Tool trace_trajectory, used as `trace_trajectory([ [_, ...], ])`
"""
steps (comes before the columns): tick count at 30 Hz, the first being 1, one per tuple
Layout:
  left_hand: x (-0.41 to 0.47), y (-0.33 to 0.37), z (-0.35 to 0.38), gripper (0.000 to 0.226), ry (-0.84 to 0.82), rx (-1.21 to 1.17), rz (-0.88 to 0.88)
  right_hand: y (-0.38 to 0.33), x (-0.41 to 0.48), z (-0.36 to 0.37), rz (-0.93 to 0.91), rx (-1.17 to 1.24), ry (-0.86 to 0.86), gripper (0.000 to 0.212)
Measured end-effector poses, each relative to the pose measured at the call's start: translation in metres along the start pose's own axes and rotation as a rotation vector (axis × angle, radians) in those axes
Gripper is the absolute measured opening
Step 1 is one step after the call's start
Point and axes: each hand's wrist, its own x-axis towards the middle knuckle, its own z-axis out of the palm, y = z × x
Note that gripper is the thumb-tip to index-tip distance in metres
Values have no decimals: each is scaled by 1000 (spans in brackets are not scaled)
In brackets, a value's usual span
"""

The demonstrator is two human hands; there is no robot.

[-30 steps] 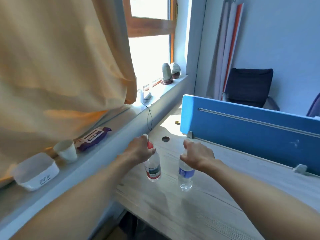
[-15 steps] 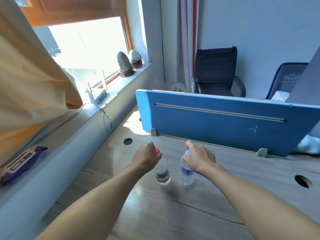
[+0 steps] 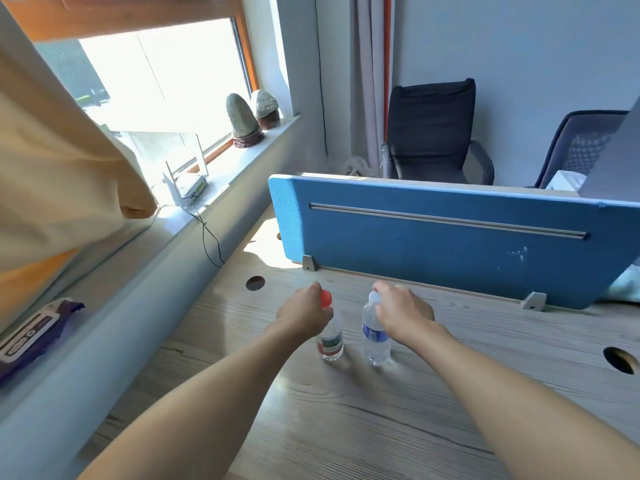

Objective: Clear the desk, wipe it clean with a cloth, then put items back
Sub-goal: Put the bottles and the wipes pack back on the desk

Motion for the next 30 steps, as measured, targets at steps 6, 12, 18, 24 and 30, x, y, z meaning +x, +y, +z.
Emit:
trace_trajectory([
  [6,-13,-31,-32,37,-5,-45,36,-59,-13,-10,-34,-228,118,26],
  [12,-55,-130,-116,21,218,-102,-10,-200,-39,-2,-302,-133,210,21],
  [18,-153,-293,-211,12,508,-86,-141,-392,-114,38,-694,-55,57,24],
  [24,-262,-436,-231,12,507,7,-442,-513,-181,105,-928,10,-111,46],
  [30,-314,-501,-174,34,278,128,-532,-551,-189,152,-861,22,-194,65],
])
